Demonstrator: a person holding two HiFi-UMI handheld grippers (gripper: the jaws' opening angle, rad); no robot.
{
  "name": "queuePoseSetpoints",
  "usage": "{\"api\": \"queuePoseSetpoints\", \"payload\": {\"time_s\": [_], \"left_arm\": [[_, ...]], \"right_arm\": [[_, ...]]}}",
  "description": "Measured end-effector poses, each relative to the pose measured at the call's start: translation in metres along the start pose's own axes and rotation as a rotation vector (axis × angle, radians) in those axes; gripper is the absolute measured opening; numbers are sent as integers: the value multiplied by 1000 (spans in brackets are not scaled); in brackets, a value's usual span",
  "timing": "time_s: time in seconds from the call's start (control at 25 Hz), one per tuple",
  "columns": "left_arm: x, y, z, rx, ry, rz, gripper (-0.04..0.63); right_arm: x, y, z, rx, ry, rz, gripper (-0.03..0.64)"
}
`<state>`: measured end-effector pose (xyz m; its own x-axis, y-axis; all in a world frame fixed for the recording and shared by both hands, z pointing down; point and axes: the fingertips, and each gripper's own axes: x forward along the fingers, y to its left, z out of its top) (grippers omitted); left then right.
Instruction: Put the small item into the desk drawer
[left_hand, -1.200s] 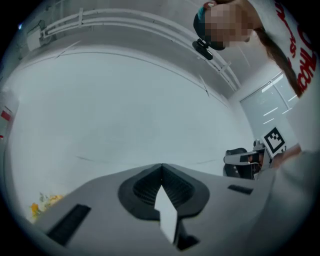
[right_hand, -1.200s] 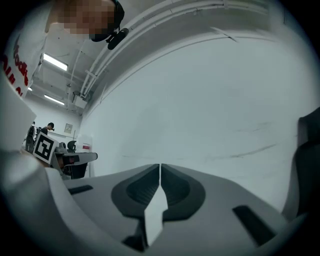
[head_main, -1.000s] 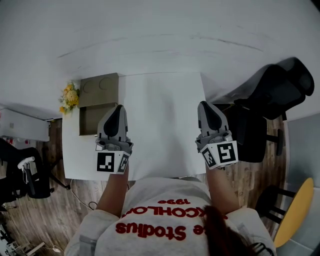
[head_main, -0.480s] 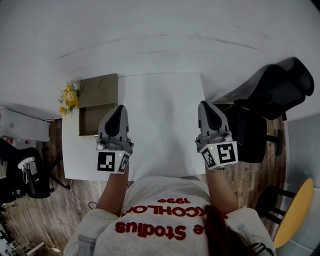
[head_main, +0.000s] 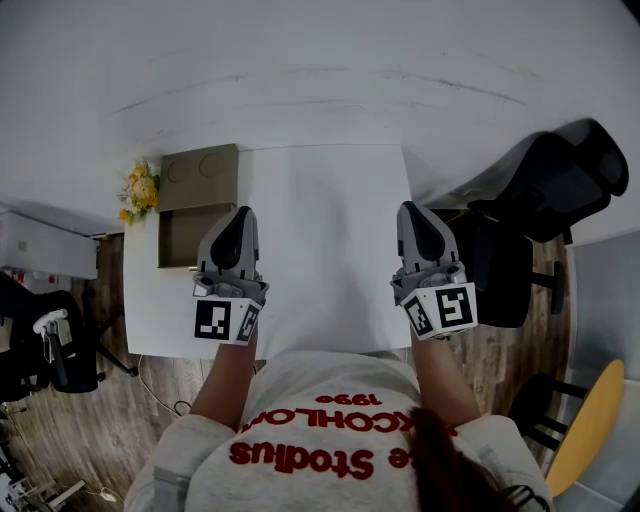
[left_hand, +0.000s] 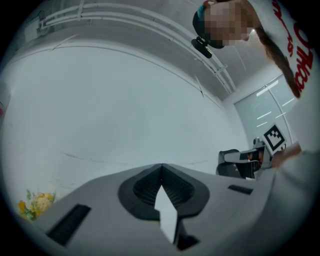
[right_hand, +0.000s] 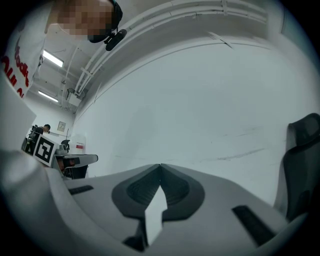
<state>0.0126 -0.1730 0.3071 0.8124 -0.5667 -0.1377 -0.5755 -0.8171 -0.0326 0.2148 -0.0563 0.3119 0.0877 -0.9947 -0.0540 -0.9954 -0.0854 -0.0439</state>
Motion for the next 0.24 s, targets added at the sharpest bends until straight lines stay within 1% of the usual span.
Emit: {"api": "queuePoseSetpoints", "payload": {"time_s": [0.24], "left_arm": [[-1, 0, -1, 0, 3, -3, 6]], "right_arm": [[-1, 2, -1, -1, 5, -1, 5]]}}
